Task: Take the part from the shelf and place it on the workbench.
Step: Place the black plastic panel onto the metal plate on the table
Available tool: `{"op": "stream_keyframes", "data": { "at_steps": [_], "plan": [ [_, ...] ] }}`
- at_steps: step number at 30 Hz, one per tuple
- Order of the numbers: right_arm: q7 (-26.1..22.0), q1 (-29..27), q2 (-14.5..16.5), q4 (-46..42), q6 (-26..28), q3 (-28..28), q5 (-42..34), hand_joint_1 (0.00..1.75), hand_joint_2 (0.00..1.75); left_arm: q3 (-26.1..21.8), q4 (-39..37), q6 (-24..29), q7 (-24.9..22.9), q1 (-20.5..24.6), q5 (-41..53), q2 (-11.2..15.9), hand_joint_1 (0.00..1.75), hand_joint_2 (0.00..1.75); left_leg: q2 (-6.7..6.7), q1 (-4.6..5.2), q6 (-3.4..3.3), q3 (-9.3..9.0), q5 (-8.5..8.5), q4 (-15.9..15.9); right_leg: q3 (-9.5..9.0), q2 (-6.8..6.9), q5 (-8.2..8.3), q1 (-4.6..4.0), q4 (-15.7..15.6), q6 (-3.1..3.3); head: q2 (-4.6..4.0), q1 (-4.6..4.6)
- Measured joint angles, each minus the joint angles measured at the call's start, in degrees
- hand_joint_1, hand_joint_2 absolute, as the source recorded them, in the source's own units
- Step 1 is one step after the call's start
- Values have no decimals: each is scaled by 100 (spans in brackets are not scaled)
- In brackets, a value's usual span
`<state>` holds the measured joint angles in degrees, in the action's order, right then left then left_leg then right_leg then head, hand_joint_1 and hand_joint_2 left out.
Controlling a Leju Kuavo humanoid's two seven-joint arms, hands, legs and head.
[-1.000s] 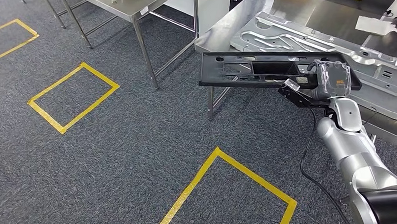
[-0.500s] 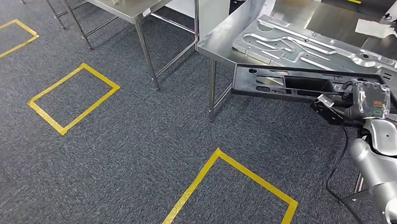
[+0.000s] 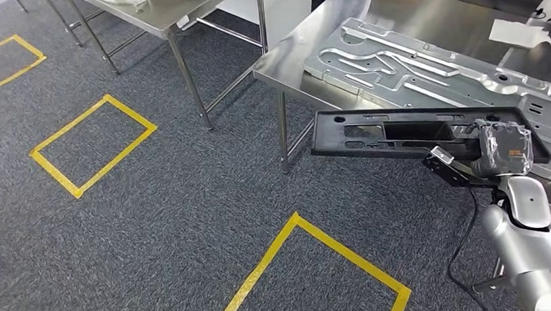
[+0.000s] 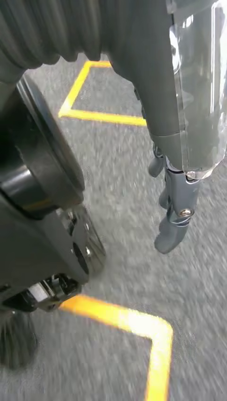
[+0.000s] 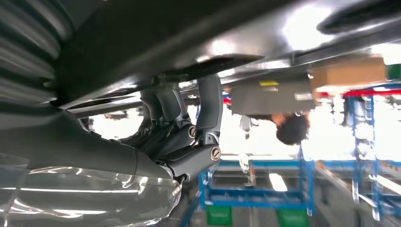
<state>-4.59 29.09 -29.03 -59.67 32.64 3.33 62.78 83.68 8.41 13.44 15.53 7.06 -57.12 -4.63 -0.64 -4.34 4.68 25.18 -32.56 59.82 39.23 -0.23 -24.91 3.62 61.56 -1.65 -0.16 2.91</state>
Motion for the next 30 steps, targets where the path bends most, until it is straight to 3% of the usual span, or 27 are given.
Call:
{"op": "stream_keyframes", "data": {
  "at_steps": [2, 4, 5, 6, 7, 9, 10, 11, 12, 15, 16, 23, 26, 28, 30],
  "plan": [
    [-67, 83, 5, 24, 25, 1, -45, 175, 175, -3, 1, 13, 28, 23, -36, -1, 0, 175, 6, 60, -64, 576, -121, 874, -133, 2, -98, -47, -21, 76, -1, 6],
    [-101, 138, 45, 80, 45, 4, -69, 175, 175, -7, 1, 17, 65, 44, -85, 2, 0, 175, 9, 197, -168, 1134, -447, 1491, -277, -2, -192, -96, -52, 129, -1, 10],
    [-114, 155, 69, 115, 49, 10, -69, 175, 175, -9, 1, 12, 79, 55, -104, 5, 0, 175, 10, 277, -239, 1304, -531, 1554, -353, -9, -238, -121, -59, 149, -2, 9],
    [-130, 171, 92, 153, 50, 20, -65, 175, 175, -10, 1, 4, 87, 60, -128, 8, 0, 175, 12, 363, -333, 1392, -491, 1437, -424, -19, -282, -143, -65, 164, -2, 9],
    [-145, 186, 114, 192, 50, 34, -62, 175, 175, -11, 1, -5, 91, 56, -148, 11, 0, 175, 16, 455, -449, 1412, -304, 1164, -487, -33, -320, -165, -73, 172, -2, 9],
    [-184, 207, 166, 298, 51, 75, -83, 175, 175, -13, -1, -25, 102, 10, -202, 36, 0, 175, 63, 654, -746, 1374, 417, 413, -588, -72, -381, -201, -112, 172, -1, 10],
    [-209, 213, 191, 364, 54, 102, -110, 175, 175, -14, -2, -32, 116, -15, -226, 53, 0, 175, 93, 716, -857, 1327, 726, 123, -633, -90, -401, -214, -153, 162, -1, 10],
    [-239, 232, 213, 432, 57, 130, -138, 175, 175, -16, -3, -39, 130, -34, -250, 65, 0, 175, 122, 753, -924, 1287, 945, -62, -673, -106, -414, -221, -201, 148, -1, 10],
    [-268, 267, 227, 489, 63, 155, -159, 175, 175, -19, -3, -43, 146, -42, -271, 67, 0, 175, 145, 751, -901, 1253, 1034, -132, -708, -113, -422, -235, -233, 132, -1, 10],
    [-331, 485, 234, 598, 118, 225, -176, 175, 175, -23, -3, -49, 174, -38, -296, 45, 0, 175, 143, 718, -735, 1204, 1047, -190, -749, -101, -437, -260, -279, 106, -1, 10],
    [-331, 568, 239, 642, 155, 256, -179, 175, 175, -25, -4, -49, 182, -38, -304, 39, 0, 175, 145, 709, -720, 1202, 1026, -188, -759, -98, -445, -265, -294, 98, -1, 11],
    [-233, 1003, 405, 1005, 313, 594, -58, 175, 175, -28, -3, -91, 197, -37, -369, 0, 0, 175, 161, 677, -739, 1194, 975, -182, -823, -84, -458, -298, -384, 80, -2, 11],
    [-231, 1182, 498, 1144, 307, 717, -15, 175, 175, -31, -4, -104, 222, -35, -397, -2, 0, 175, 168, 686, -820, 1178, 909, -196, -867, -80, -433, -283, -411, 31, -1, 11],
    [-233, 1323, 553, 1231, 308, 784, 0, 175, 175, -32, -4, -113, 232, -37, -403, -5, 0, 175, 168, 663, -885, 1074, 878, -292, -915, -73, -399, -291, -360, -15, -1, 10],
    [-233, 1487, 610, 1329, 320, 838, 9, 175, 175, -32, -4, -125, 233, -40, -407, -10, 0, 175, 158, 637, -920, 943, 889, -360, -825, -48, -540, -290, -87, -45, -2, 10]
  ]
}}
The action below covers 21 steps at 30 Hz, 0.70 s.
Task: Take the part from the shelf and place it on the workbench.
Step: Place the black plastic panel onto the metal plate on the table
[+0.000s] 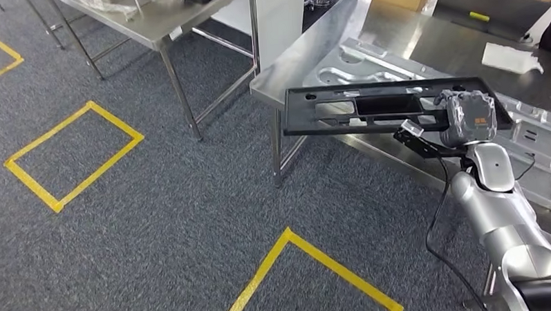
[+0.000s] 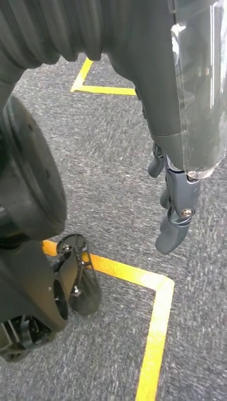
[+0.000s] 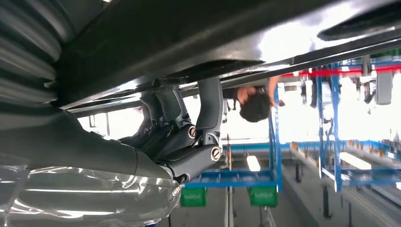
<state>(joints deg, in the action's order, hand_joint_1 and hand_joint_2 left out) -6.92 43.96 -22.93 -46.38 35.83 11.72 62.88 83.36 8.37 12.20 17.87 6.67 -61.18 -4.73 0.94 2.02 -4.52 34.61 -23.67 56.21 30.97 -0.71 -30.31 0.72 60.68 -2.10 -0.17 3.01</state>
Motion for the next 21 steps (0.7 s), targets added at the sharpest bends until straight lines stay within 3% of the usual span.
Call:
{"op": "stream_keyframes", "data": {
  "at_steps": [3, 4, 5, 6, 8, 10, 13, 15, 17, 19, 20, 21],
  "plan": [
    [16, 171, 97, 171, 26, 71, 20, 175, 175, -1, 0, -20, -1, -8, -5, -2, 0, 175, -15, -21, 4, -81, -22, -4, 592, 18, -430, 16, 999, -40, 0, 1],
    [23, 191, 129, 230, 28, 92, 34, 175, 175, -2, 0, -23, -1, -14, -8, -3, 0, 175, -13, -30, 16, -108, -49, 5, 768, 21, -441, 28, 1211, -58, 0, 1],
    [27, 206, 156, 283, 29, 114, 50, 175, 175, -3, 0, -24, -1, -20, -10, -4, 0, 175, -10, -42, 33, -144, -85, 19, 854, 27, -336, 42, 1228, -78, 0, 1],
    [27, 224, 181, 331, 29, 137, 64, 175, 175, -3, 0, -23, -1, -25, -14, -7, 0, 175, -6, -56, 55, -192, -129, 38, 829, 36, -109, 60, 1019, -105, 0, 1],
    [25, 291, 221, 422, 30, 179, 78, 175, 175, -5, 0, -16, 1, -34, -25, -11, 0, 175, -3, -78, 112, -282, -232, 78, 612, 68, 421, 87, 282, -141, 0, 0],
    [23, 393, 263, 521, 33, 211, 76, 175, 175, -7, 0, 0, 9, -40, -44, -13, 0, 175, -10, -88, 178, -301, -302, 107, 489, 93, 594, 51, -200, -75, 1, -1],
    [21, 486, 299, 617, 37, 234, 71, 175, 175, -10, 0, 26, 22, -46, -57, -16, 0, 175, -24, -93, 276, -314, -367, 157, 444, 80, 542, 15, -269, 105, 1, -1],
    [4, 562, 306, 670, 38, 239, 61, 175, 175, -11, 0, 28, 28, -40, -45, -19, 0, 175, -38, -106, 341, -206, -430, 436, 341, 75, 488, 34, -280, 185, 1, 0],
    [-10, 668, 319, 745, 39, 243, 30, 175, 175, -13, 0, 25, 49, -28, -22, -22, 0, 175, -50, -134, 399, 215, -606, 1148, 224, 70, 400, 41, -286, 233, 1, 2],
    [3, 741, 326, 837, 53, 244, -11, 175, 175, -18, 1, 18, 78, 10, 13, -26, 0, 175, -57, -153, 434, 682, -842, 1794, 77, 65, 280, 41, -287, 240, 1, 2],
    [22, 750, 325, 877, 68, 244, -28, 175, 175, -19, 2, 15, 86, 31, 32, -29, 0, 175, -58, -156, 441, 798, -873, 1863, -17, 63, 210, 43, -287, 234, 0, 2],
    [59, 737, 320, 905, 89, 244, -37, 175, 175, -18, 2, 8, 77, 47, 59, -32, 0, 175, -60, -158, 436, 812, -786, 1716, -120, 60, 136, 46, -287, 224, 0, 2]
  ]
}}
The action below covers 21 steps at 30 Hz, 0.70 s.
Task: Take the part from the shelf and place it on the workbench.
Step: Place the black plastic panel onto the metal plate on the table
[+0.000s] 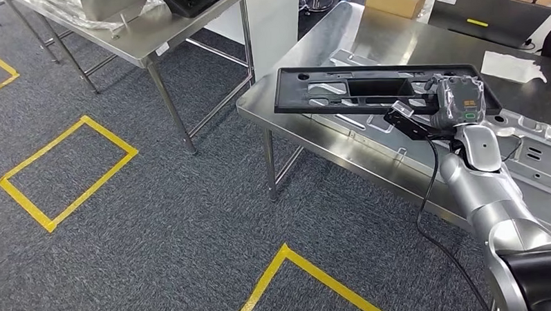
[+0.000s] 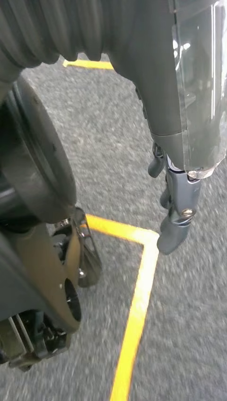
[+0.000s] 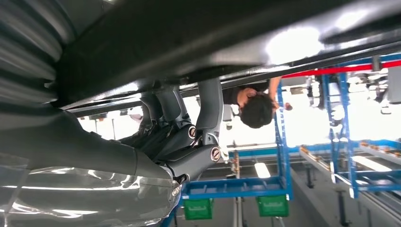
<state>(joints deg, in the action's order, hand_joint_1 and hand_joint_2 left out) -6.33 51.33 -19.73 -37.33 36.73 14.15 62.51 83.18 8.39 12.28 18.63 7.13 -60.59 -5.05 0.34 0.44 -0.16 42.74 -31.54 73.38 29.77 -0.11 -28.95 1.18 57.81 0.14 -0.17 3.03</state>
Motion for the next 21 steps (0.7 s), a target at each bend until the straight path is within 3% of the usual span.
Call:
{"op": "stream_keyframes", "data": {
  "at_steps": [1, 3, 4, 5, 8, 9, 11, 13, 14, 15, 17, 18, 19, 21],
  "plan": [
    [51, -30, -8, 11, 25, 0, 0, 175, 175, 7, 0, -11, -20, 6, 34, -3, 0, 175, 0, -1, -10, -59, 216, -318, -107, -7, -76, 4, 0, -13, 0, 1],
    [191, -156, -37, -9, 75, -3, 16, 175, 175, 33, -1, -61, -81, 8, 113, -7, 0, 175, 6, 9, -51, -201, 865, -1085, -264, -21, -215, -2, -7, -57, 1, 1],
    [261, -243, -69, -48, 85, -13, 34, 175, 175, 48, -1, -90, -115, 19, 149, -9, 0, 175, 9, 15, -75, -240, 1094, -1318, -302, -27, -266, -13, -18, -87, 1, -1],
    [320, -345, -103, -109, 82, -32, 58, 175, 175, 61, -1, -119, -148, 35, 177, -14, 0, 175, 12, 27, -103, -249, 1214, -1430, -318, -30, -303, -19, -41, -123, 1, -3],
    [391, -597, -237, -367, -12, -115, 174, 175, 175, 114, 0, -168, -224, 103, 236, -40, 0, 175, 18, 36, -198, -319, 1149, -1485, -376, -27, -404, 1, -102, -226, 1, -5],
    [395, -642, -277, -441, -53, -145, 206, 175, 175, 135, 0, -172, -241, 120, 251, -49, 0, 175, 18, 32, -235, -368, 1126, -1523, -329, -24, -479, 6, 19, -241, 2, -5],
    [405, -709, -340, -526, -111, -212, 233, 175, 175, 166, -1, -172, -259, 136, 269, -63, 0, 175, 16, 28, -290, -461, 1070, -1574, 47, -20, -731, -11, 679, -236, 1, -6],
    [419, -797, -379, -564, -151, -290, 254, 175, 175, 184, -1, -171, -260, 133, 284, -72, 0, 175, 21, 33, -312, -537, 993, -1580, 625, -25, -902, -38, 1477, -221, 0, -5],
    [426, -857, -397, -589, -170, -332, 277, 175, 175, 190, 0, -170, -259, 126, 290, -76, 0, 175, 29, 36, -313, -589, 946, -1577, 831, -24, -825, -45, 1649, -221, 0, -5],
    [430, -920, -415, -623, -189, -374, 306, 175, 175, 194, 0, -169, -259, 121, 294, -79, 0, 175, 39, 39, -310, -654, 895, -1570, 926, -23, -611, -47, 1586, -222, 0, -5],
    [425, -1031, -470, -719, -212, -465, 353, 175, 175, 204, 0, -171, -254, 120, 297, -87, 0, 175, 60, 45, -296, -794, 777, -1544, 824, -13, 55, -48, 880, -213, 0, -5],
    [421, -1070, -502, -774, -218, -512, 364, 175, 175, 213, 0, -175, -247, 126, 299, -91, 0, 175, 69, 56, -280, -847, 721, -1522, 717, -6, 301, -64, 510, -196, 0, -5],
    [418, -1105, -531, -843, -225, -562, 368, 175, 175, 224, 0, -179, -232, 132, 300, -95, 0, 175, 79, 66, -260, -879, 679, -1506, 629, 3, 438, -79, 241, -170, 0, -5],
    [417, -1199, -568, -1020, -242, -652, 368, 175, 175, 247, -1, -185, -181, 129, 297, -98, 0, 175, 87, 85, -268, -903, 623, -1481, 552, 5, 454, -97, 73, -141, 0, -5]
  ]
}}
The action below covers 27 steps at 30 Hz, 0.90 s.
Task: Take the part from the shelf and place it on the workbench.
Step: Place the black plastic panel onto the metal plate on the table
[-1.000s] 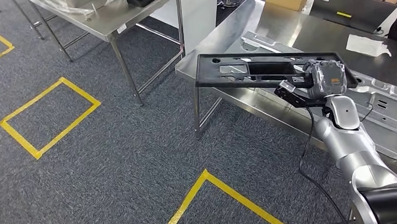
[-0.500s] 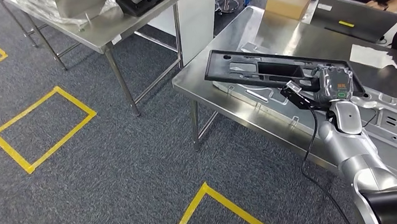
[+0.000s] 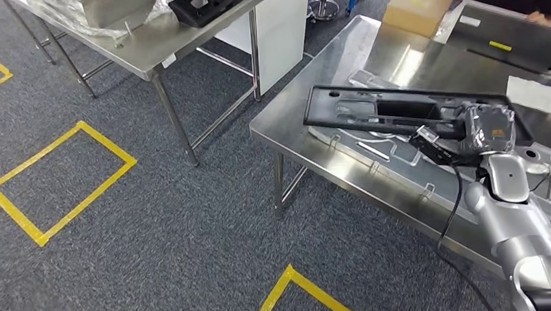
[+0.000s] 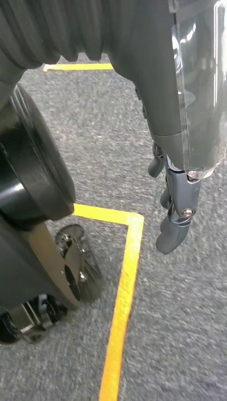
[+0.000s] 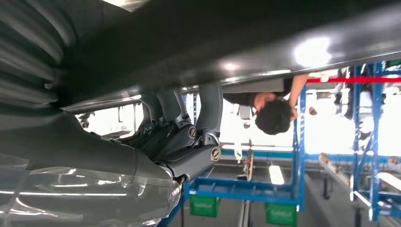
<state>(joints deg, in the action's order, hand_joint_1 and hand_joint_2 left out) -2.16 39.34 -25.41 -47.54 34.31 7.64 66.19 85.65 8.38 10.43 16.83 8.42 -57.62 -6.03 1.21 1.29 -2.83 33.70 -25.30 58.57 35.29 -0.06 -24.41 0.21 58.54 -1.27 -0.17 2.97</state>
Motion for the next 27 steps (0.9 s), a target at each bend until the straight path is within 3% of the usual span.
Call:
{"op": "stream_keyframes", "data": {
  "at_steps": [2, 7, 18, 22, 27],
  "plan": [
    [0, -140, -12, -212, -20, -64, 19, 175, 175, 21, -1, 6, 46, -18, -10, 2, 0, 175, -13, -3, -25, -10, -21, -7, -16, -16, -7, 5, -29, 9, 0, -1],
    [-7, -383, 7, -531, -92, -97, 121, 175, 175, 42, -1, 36, 97, -38, -54, 6, 0, 175, -32, -8, 8, -33, -24, -50, -15, -29, -30, -1, -27, 43, 0, 0],
    [-349, -197, 83, -439, -98, -64, -2, 175, 175, 40, -1, 161, 200, -117, -224, 15, 0, 175, -32, -9, 45, -33, -15, -65, -15, -26, -34, -2, -17, 54, 0, 0],
    [-353, 314, 479, 67, -16, 242, -18, 175, 175, 21, -1, 256, 251, -134, -370, 21, 0, 175, -34, -4, 56, -35, -8, -60, -18, -24, -29, -2, -16, 57, 0, 0],
    [-281, 458, 753, 356, 2, 430, -45, 175, 175, 9, -1, 301, 256, -151, -492, 21, 0, 175, -30, 0, 57, -33, -7, -57, -19, -23, -29, -2, -15, 57, 0, 0]
  ]
}}
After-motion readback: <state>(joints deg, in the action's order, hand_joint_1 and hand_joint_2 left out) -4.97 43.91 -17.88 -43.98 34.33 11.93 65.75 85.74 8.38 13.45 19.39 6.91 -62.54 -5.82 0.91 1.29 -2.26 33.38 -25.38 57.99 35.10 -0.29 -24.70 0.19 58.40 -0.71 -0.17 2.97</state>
